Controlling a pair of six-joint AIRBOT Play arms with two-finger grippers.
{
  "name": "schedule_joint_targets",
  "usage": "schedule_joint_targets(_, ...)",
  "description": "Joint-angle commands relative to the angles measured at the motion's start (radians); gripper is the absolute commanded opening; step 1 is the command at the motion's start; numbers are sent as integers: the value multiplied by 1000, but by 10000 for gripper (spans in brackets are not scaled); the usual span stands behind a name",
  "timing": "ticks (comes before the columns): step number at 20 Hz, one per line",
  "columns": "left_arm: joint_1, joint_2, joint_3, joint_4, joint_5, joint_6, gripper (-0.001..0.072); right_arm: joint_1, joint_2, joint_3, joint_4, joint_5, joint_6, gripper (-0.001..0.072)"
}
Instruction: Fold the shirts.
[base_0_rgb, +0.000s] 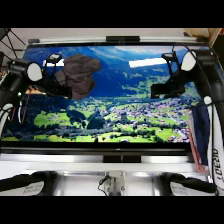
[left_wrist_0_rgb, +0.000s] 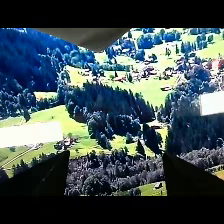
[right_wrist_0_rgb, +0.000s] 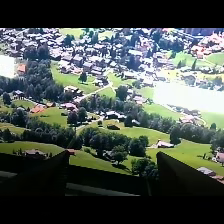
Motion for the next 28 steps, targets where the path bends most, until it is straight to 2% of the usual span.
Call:
schedule_joint_targets(1,-1,0,0,0,0,0,720,1,0,1,0,0,0,657)
schedule_joint_targets(13,-1,0,0,0,0,4,720,1,0,1,0,-5,0,656)
schedule_joint_targets(15,0,0,0,1,22,65,720,1,0,1,0,-13,0,657)
schedule_joint_targets(16,0,-1,0,1,64,111,720,1,0,1,1,-56,0,657)
schedule_joint_targets(19,-2,-1,0,0,246,113,720,1,0,1,0,-146,0,657)
schedule_joint_targets(23,-4,-11,0,-8,532,20,720,1,0,1,3,-281,1,657)
schedule_joint_targets(25,-4,-12,0,-8,576,-20,720,1,0,1,2,-295,-1,657)
schedule_joint_targets(26,-4,-13,0,-8,544,-25,711,1,0,1,2,-294,-1,657)
schedule_joint_targets(27,-3,-20,-1,-7,498,-31,584,1,0,1,0,-291,-1,657)
schedule_joint_targets(28,3,-38,-2,3,441,-31,517,1,0,1,2,-285,-1,657)
